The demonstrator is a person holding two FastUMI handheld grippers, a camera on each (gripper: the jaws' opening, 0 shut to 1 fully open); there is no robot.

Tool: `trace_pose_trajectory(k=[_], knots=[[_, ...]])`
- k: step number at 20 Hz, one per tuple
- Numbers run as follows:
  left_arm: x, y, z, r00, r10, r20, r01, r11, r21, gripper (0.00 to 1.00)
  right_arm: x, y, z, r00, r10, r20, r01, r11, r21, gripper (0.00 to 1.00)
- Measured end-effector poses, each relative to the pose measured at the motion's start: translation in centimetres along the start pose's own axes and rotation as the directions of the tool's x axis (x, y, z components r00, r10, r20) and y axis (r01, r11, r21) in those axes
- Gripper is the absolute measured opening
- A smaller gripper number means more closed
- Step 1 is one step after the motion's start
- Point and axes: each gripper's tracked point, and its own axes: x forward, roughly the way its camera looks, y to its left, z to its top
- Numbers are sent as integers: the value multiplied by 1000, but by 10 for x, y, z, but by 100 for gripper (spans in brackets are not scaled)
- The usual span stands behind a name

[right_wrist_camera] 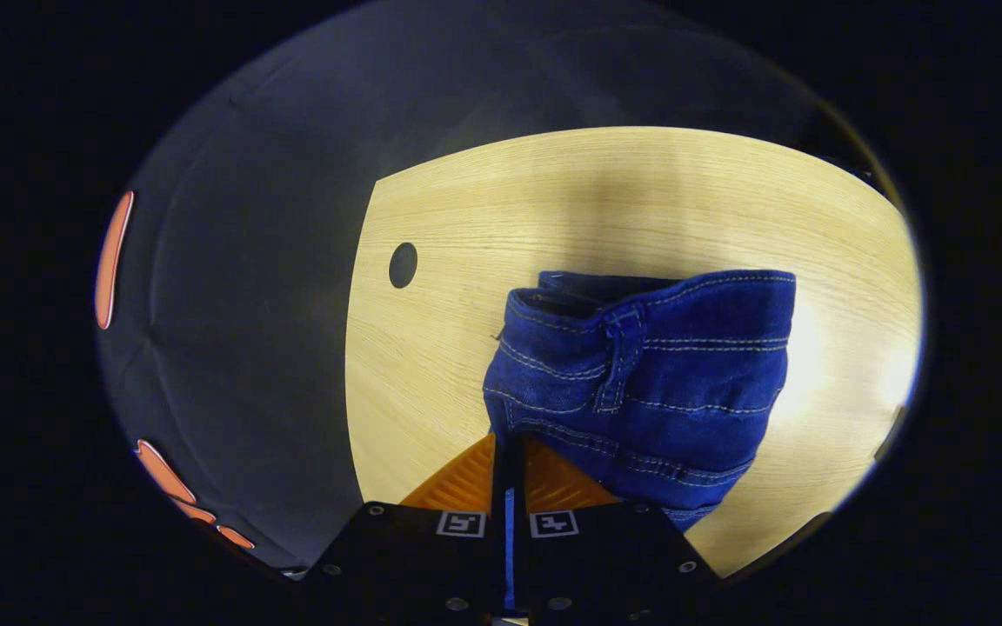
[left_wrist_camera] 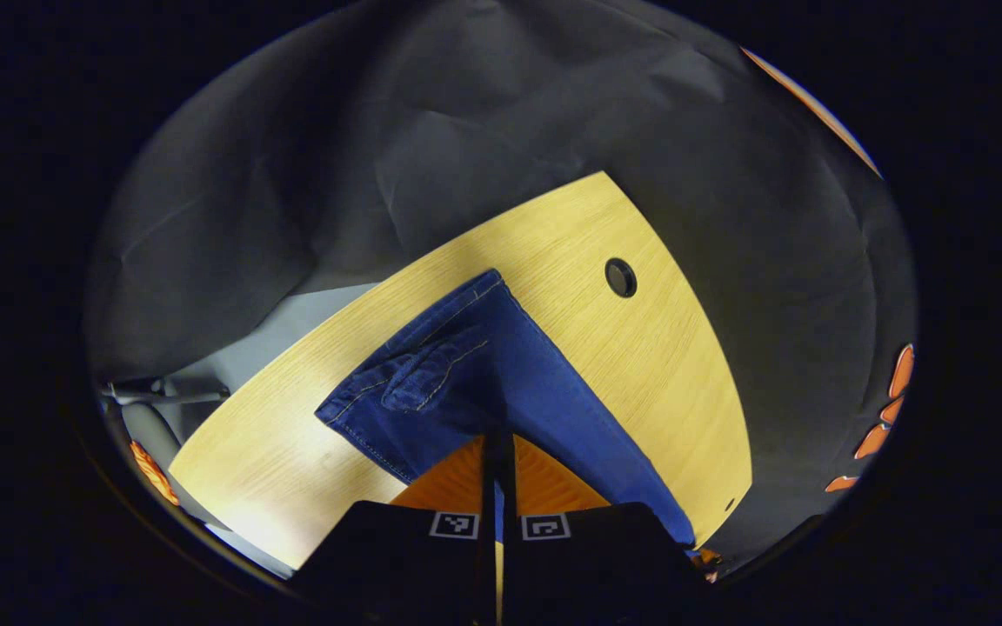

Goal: Grasp the waist and the cuffs of the jeans and fold them to make the two legs overlap; first hold the waist and fold one-third of the jeans toward the cuffs, then hold the cuffs and fold the remaining one-third in the same direction to finish folding.

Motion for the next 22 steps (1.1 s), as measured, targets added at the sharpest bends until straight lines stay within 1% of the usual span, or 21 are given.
trace_pose_trajectory(k=[2,3,4,5,6,7,8,9,10,11,12,13,14,15,16,17,18,19,20,21,22], knots=[[6,-7,12,1000,-5,9,5,1000,1,3,7,11,0,1000,17,-22,-16,1000,23,5],[7,-8,20,1000,-3,26,2,1000,16,4,9,16,1,999,20,-26,-19,999,39,4],[6,-4,32,998,7,66,-10,999,44,7,11,21,2,999,27,-34,-25,998,59,4],[1,-2,52,990,5,143,-16,997,74,11,6,26,-1,998,55,-43,-53,997,55,4],[-2,-1,68,980,4,201,-23,995,93,9,4,32,-2,996,74,-58,-72,997,42,4],[-7,-5,72,974,-15,226,-8,995,101,14,0,35,-2,995,81,-59,-80,997,19,4],[-15,-11,72,974,-39,223,14,993,116,21,-3,36,-2,995,83,-59,-84,996,-6,4],[-23,-15,69,969,-62,239,29,990,136,14,-9,42,0,992,113,-52,-114,993,-27,5],[-30,-24,65,962,-92,258,51,985,164,18,-14,47,2,990,136,-41,-138,990,-38,8],[-39,-33,66,946,-121,300,62,978,199,23,-22,57,7,984,178,-19,-178,983,-48,19],[-50,-43,64,930,-149,336,69,969,239,40,-31,61,12,978,211,3,-210,976,-62,23],[-64,-55,60,909,-188,372,80,955,286,49,-42,65,19,974,226,34,-222,971,-92,30],[-75,-68,56,891,-219,398,83,940,331,58,-55,63,26,972,226,64,-215,967,-135,34],[-84,-77,52,871,-254,421,88,922,376,58,-63,59,30,971,220,88,-202,963,-180,31],[-91,-86,48,855,-277,438,85,908,410,66,-70,53,30,971,216,101,-190,957,-219,36],[-100,-103,43,833,-310,457,90,893,442,75,-75,46,30,972,210,110,-177,951,-252,58],[-107,-112,36,812,-342,473,100,880,465,89,-78,37,29,974,194,115,-154,945,-288,64],[-117,-120,23,800,-372,471,121,868,481,89,-83,27,27,974,186,130,-135,936,-326,73],[-126,-134,9,792,-409,453,158,854,495,87,-84,20,26,976,169,138,-110,927,-358,77],[-136,-144,-3,782,-433,449,177,844,506,93,-85,12,23,977,157,143,-93,921,-377,72],[-145,-155,-13,769,-460,444,193,829,525,94,-86,6,21,979,143,145,-77,918,-389,85]])
